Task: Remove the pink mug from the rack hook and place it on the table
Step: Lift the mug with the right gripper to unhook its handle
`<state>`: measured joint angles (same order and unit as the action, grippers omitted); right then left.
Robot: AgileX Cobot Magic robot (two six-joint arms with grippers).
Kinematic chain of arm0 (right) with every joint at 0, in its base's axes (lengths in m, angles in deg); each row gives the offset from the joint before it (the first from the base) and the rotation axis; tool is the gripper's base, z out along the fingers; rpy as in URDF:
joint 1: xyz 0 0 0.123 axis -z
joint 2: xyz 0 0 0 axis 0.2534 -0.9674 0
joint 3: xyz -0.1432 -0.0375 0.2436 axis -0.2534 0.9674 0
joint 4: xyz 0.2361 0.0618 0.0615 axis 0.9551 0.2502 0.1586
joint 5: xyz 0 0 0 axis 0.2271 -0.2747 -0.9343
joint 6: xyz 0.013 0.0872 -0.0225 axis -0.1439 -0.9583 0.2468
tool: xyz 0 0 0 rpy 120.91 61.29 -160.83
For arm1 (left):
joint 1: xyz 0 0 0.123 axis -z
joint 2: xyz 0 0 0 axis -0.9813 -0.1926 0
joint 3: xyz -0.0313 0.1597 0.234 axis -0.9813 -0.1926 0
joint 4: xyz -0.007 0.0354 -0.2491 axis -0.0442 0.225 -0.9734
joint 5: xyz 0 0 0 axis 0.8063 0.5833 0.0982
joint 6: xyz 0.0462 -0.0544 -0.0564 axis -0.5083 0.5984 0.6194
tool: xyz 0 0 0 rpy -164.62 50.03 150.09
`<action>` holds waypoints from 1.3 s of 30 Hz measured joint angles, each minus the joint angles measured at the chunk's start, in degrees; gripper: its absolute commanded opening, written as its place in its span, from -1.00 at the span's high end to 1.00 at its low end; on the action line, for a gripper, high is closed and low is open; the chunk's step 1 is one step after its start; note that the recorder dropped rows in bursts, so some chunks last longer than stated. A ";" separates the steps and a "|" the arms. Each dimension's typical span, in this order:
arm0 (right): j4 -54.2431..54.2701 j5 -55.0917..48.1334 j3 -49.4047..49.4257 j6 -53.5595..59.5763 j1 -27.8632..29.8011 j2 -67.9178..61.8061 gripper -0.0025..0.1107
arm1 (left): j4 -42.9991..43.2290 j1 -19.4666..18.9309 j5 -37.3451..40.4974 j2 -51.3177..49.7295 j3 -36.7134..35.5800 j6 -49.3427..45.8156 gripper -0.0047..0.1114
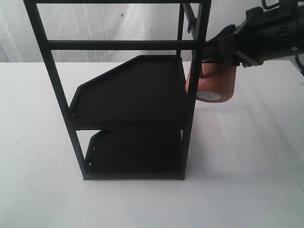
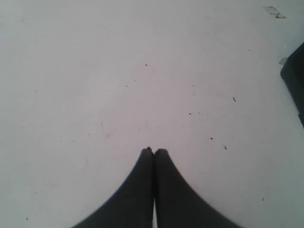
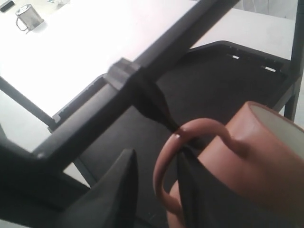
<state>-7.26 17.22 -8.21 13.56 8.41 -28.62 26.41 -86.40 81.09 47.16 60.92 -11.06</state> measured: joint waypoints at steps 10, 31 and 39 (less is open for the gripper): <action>2.91 -0.36 0.00 -0.52 0.00 -3.79 0.54 | 0.00 0.00 0.00 0.00 0.00 0.00 0.92; -0.17 -0.18 0.00 -5.64 0.00 -1.02 0.96 | 0.00 0.00 0.00 0.00 0.00 0.00 0.92; -4.86 -1.59 0.00 -8.46 0.00 3.89 0.96 | 0.00 0.00 0.00 0.00 0.00 0.00 0.92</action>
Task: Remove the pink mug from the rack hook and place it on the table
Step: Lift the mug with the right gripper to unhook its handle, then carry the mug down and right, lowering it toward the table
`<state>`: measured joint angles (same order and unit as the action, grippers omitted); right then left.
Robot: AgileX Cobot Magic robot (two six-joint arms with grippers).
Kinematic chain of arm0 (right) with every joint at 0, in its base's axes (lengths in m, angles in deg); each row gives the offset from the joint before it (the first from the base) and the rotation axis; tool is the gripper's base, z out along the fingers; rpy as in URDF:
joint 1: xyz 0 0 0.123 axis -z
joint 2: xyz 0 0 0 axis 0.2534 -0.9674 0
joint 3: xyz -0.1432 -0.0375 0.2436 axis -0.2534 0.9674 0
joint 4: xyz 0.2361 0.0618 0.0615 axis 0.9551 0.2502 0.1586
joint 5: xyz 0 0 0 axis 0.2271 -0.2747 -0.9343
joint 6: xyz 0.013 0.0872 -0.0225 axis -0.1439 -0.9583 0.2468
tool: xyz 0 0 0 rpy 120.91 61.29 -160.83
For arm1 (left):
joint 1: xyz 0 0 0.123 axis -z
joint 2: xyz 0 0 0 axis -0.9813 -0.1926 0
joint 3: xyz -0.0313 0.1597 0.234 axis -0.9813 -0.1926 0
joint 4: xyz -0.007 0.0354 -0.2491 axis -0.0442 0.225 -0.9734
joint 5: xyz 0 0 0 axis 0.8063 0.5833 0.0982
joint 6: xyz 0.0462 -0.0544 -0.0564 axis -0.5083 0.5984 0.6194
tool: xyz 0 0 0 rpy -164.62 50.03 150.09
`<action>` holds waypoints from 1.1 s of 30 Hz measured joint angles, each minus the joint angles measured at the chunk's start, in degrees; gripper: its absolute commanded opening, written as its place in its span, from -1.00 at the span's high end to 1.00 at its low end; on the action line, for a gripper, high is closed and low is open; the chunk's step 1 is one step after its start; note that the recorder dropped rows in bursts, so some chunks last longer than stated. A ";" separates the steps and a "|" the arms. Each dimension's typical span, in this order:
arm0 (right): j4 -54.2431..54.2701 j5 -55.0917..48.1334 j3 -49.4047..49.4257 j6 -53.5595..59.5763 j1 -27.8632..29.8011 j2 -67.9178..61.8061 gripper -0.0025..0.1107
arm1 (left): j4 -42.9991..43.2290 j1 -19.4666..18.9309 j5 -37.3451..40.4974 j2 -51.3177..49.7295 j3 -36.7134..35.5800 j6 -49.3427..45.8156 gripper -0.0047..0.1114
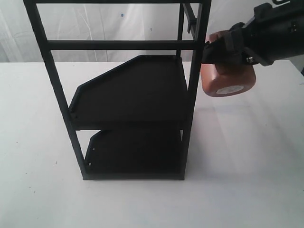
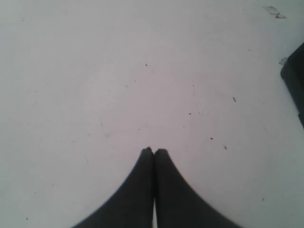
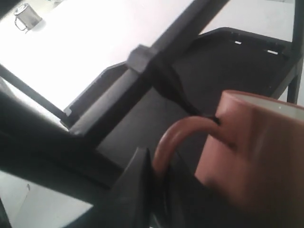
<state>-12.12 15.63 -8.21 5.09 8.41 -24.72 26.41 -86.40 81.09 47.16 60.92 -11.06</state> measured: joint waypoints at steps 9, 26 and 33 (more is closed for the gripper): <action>-33.89 8.54 0.60 -25.53 0.00 3.63 0.96 | 0.00 0.00 0.00 0.00 0.00 0.00 0.92; -43.34 68.23 33.07 -36.54 -14.68 6.45 0.96 | 0.00 0.00 0.00 0.00 0.00 0.00 0.92; -45.38 86.18 40.43 -39.18 -17.22 4.82 0.96 | 0.00 0.00 0.00 0.00 0.00 0.00 0.92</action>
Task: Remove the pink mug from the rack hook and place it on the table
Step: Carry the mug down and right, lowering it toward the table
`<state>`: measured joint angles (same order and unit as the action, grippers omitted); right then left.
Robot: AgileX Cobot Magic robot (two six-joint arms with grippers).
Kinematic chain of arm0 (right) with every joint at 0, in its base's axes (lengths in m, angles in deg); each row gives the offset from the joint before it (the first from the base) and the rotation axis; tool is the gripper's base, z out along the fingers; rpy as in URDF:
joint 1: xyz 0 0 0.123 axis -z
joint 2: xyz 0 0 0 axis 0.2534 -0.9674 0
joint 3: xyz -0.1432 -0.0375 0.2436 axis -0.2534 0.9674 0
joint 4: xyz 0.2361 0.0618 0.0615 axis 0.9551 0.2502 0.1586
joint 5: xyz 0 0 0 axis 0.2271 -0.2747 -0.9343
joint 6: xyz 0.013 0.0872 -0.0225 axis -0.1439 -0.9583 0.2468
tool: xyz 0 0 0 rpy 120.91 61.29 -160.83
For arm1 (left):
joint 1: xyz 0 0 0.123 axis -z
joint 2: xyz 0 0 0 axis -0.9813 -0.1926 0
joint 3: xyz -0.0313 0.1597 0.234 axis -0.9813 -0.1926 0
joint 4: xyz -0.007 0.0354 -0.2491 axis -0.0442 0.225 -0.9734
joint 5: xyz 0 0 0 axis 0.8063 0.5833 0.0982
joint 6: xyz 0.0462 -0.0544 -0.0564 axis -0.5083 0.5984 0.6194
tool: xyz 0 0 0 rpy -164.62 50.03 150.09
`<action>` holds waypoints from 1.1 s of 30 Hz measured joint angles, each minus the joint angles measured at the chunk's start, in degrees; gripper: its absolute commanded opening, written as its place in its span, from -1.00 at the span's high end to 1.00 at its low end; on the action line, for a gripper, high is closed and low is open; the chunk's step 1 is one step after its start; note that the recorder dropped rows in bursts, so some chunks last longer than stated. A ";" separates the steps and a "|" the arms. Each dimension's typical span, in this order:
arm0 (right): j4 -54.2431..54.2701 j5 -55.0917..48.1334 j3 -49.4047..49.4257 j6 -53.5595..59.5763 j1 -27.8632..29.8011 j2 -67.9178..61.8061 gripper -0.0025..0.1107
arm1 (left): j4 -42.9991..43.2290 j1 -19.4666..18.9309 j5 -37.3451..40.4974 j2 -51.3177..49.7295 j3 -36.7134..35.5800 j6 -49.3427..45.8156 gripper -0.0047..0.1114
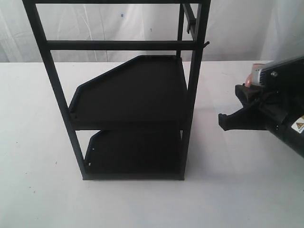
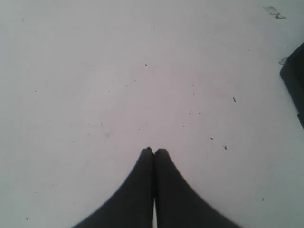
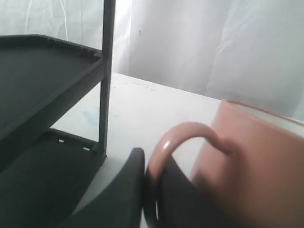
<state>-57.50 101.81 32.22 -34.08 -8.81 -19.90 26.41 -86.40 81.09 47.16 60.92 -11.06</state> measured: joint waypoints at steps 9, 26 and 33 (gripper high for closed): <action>-26.00 9.41 2.18 -13.47 0.00 -11.97 0.96 | 0.00 0.00 0.00 0.00 0.00 0.00 0.92; -36.02 22.34 6.79 -7.22 0.00 -26.95 0.96 | 0.00 0.00 0.00 0.00 0.00 0.00 0.92; -36.67 24.95 6.79 -3.58 0.00 -30.61 0.96 | 0.00 0.00 0.00 0.00 0.00 0.00 0.92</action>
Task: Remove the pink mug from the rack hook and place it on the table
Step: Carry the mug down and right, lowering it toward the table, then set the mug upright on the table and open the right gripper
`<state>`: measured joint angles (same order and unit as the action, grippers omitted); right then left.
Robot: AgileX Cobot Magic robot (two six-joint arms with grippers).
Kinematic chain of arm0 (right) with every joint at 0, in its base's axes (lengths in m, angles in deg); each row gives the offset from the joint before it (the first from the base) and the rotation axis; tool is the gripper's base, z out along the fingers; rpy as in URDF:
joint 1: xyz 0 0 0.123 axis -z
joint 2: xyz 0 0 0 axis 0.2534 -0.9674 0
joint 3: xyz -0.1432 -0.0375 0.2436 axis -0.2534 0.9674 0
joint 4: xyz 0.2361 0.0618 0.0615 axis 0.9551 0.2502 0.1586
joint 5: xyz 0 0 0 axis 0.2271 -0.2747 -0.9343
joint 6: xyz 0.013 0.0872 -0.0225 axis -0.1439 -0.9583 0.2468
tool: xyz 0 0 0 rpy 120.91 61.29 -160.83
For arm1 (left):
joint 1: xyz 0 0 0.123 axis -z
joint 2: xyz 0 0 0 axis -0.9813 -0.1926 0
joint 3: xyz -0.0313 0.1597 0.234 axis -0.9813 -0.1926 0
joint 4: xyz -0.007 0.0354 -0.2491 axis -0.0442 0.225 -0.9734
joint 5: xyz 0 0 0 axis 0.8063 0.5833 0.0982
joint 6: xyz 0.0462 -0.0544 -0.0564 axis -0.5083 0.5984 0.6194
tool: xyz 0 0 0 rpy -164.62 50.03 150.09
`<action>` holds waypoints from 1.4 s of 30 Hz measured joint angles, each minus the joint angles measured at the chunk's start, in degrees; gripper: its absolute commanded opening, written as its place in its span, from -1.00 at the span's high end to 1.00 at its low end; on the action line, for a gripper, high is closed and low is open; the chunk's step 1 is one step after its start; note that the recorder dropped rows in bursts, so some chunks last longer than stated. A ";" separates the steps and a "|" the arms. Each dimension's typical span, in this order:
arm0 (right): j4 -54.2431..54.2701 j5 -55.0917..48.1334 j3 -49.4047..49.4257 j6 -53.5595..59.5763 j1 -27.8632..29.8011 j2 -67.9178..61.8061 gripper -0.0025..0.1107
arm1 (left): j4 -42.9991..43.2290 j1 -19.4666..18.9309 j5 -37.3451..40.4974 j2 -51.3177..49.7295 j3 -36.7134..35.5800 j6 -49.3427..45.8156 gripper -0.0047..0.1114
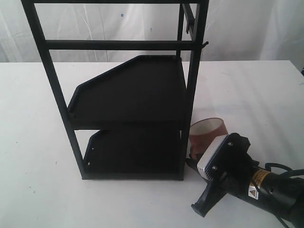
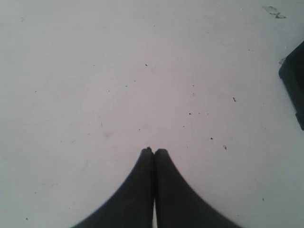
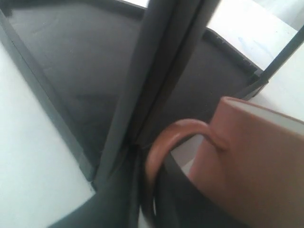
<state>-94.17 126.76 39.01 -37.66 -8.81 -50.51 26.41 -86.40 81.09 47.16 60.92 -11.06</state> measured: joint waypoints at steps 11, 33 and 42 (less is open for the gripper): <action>0.99 0.23 0.00 -0.25 0.00 -0.04 0.83 | 0.00 0.00 0.00 0.00 0.00 0.00 0.92; 1.81 -0.02 -0.10 -8.62 0.00 -0.04 0.41 | 0.00 0.00 0.00 0.00 0.00 0.00 0.92; 1.29 -0.39 5.90 -16.68 0.00 2.31 0.41 | 0.00 0.00 0.00 0.00 0.00 0.00 0.92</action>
<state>-92.88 126.38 44.91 -54.34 -8.81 -48.20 26.41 -86.40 81.09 47.16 60.92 -11.06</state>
